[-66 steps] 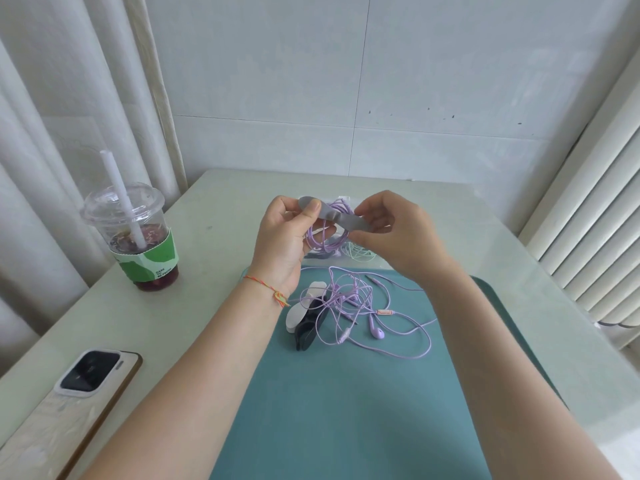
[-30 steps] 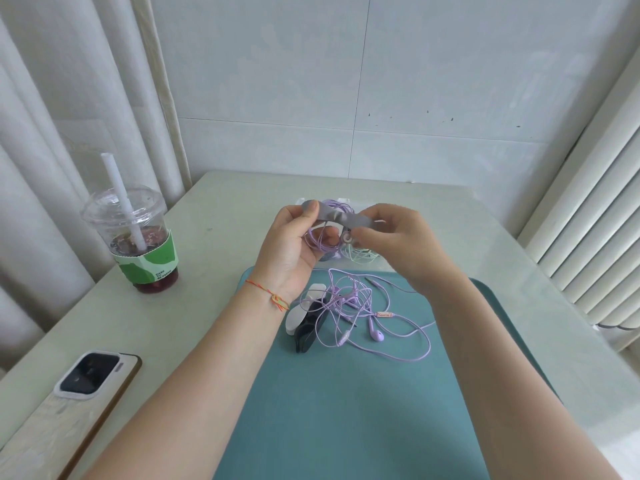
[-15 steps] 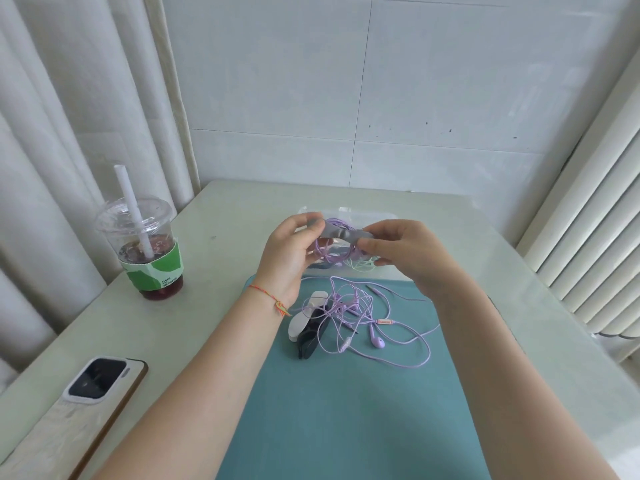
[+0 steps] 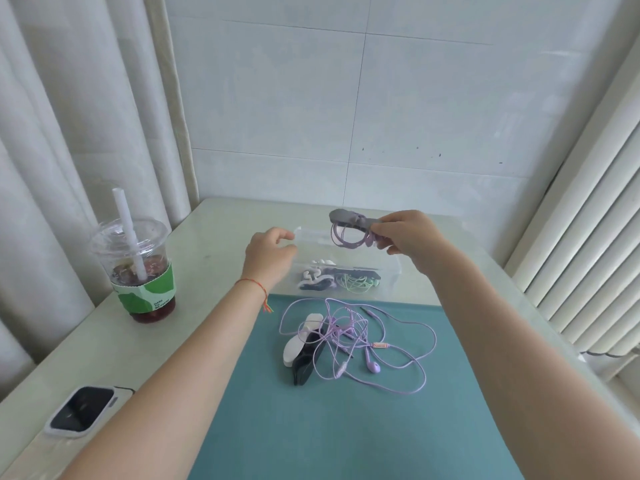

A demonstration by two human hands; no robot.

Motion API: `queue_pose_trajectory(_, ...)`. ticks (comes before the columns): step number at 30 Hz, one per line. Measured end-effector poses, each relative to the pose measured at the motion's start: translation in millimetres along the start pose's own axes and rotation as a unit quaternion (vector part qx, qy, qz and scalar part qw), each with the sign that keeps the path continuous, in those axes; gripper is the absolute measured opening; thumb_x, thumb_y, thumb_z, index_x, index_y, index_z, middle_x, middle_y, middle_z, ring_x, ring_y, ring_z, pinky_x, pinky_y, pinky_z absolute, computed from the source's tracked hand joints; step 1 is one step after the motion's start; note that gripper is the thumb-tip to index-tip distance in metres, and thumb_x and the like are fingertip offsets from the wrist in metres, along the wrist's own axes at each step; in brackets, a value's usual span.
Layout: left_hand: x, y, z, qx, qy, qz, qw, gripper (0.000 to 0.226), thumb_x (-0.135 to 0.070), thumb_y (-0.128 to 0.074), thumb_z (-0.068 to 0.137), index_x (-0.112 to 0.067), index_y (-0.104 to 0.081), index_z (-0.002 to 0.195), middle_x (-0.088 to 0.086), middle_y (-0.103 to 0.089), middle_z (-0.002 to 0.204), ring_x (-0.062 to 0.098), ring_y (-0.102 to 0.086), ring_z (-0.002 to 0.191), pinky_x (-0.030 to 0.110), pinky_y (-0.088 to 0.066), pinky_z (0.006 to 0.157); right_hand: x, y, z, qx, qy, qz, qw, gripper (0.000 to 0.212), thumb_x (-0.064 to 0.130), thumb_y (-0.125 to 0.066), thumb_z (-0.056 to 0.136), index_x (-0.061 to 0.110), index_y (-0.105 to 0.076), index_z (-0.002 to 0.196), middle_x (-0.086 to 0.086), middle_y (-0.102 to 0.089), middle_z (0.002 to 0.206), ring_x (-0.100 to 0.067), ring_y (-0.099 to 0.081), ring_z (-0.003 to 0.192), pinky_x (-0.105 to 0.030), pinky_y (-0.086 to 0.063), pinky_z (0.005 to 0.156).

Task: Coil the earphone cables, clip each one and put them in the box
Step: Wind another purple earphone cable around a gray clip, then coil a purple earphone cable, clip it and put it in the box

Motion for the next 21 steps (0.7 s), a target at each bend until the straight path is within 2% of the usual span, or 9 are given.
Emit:
queue_pose_trajectory(4,8.1,-22.1,5.3,0.071,-0.004,-0.001,0.997,0.035,-0.017,-0.061,0.087,-0.018,-0.061,0.122,0.008,-0.054,0.129,0.02,-0.053,0.116,0.024,-0.036,0.09,-13.5,-13.1,28.5,0.026,-0.077,-0.078,0.994,0.014,0.011,-0.06,0.087,0.003,-0.067,0.077,-0.007,-0.061,0.069,-0.015,-0.049,0.055,-0.022,-0.038,0.05)
queue_pose_trajectory(8,11.4,-23.4,3.2,0.071,-0.027,-0.018,0.997,0.038,-0.025,-0.06,0.092,-0.016,-0.056,0.129,0.006,-0.053,0.13,0.017,-0.053,0.104,0.027,-0.04,0.09,-22.7,-40.7,41.2,0.122,-0.151,-0.035,0.98,0.011,0.01,-0.06,0.093,0.002,-0.063,0.086,-0.004,-0.059,0.066,-0.012,-0.037,0.051,-0.019,-0.026,0.041)
queue_pose_trajectory(12,12.3,-23.7,3.0,0.066,-0.033,-0.018,0.997,0.039,-0.027,-0.06,0.094,-0.015,-0.053,0.131,0.006,-0.053,0.133,0.02,-0.053,0.113,0.03,-0.04,0.096,-29.4,-72.0,51.3,0.172,-0.16,-0.096,0.967,0.019,0.015,-0.06,0.094,0.005,-0.059,0.078,-0.01,-0.053,0.081,-0.012,-0.035,0.051,-0.021,-0.025,0.043)
queue_pose_trajectory(15,10.5,-23.3,1.8,0.066,-0.032,-0.01,0.997,0.04,-0.027,-0.059,0.094,-0.015,-0.052,0.132,0.006,-0.052,0.135,0.023,-0.052,0.12,0.032,-0.04,0.099,-31.1,-78.9,57.6,0.148,-0.129,-0.173,0.965,0.022,0.02,-0.065,0.09,0.004,-0.065,0.075,-0.011,-0.06,0.077,-0.016,-0.047,0.053,-0.022,-0.034,0.048)
queue_pose_trajectory(18,9.7,-23.0,-0.1,0.067,-0.031,0.0,0.997,0.041,-0.028,-0.057,0.095,-0.015,-0.051,0.133,0.007,-0.051,0.137,0.023,-0.051,0.122,0.032,-0.039,0.1,-28.0,-67.4,57.6,0.092,-0.091,-0.26,0.957,0.026,0.023,-0.064,0.085,-0.002,-0.071,0.092,-0.011,-0.065,0.077,-0.022,-0.057,0.062,-0.028,-0.05,0.064)
queue_pose_trajectory(19,9.3,-22.7,-0.2,0.065,-0.031,0.004,0.997,0.041,-0.028,-0.057,0.096,-0.015,-0.051,0.134,0.006,-0.051,0.138,0.023,-0.051,0.123,0.032,-0.039,0.101,-24.6,-62.2,56.1,0.074,-0.074,-0.265,0.959,0.029,0.023,-0.063,0.086,-0.002,-0.071,0.099,-0.011,-0.065,0.078,-0.021,-0.056,0.061,-0.029,-0.05,0.066)
queue_pose_trajectory(21,7.5,-22.4,-2.3,0.06,-0.031,0.011,0.998,0.041,-0.028,-0.056,0.096,-0.015,-0.051,0.134,0.007,-0.051,0.138,0.023,-0.05,0.124,0.032,-0.038,0.101,-13.1,-49.5,47.8,0.032,-0.021,-0.247,0.968,0.027,0.018,-0.061,0.088,-0.001,-0.071,0.104,-0.009,-0.062,0.076,-0.02,-0.053,0.061,-0.026,-0.046,0.062)
Point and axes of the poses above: each hand's wrist, its own z-axis towards the middle knuckle, its own y-axis out of the back of the hand, x = y × z, the point moved 6 cm from there along z, towards the middle knuckle
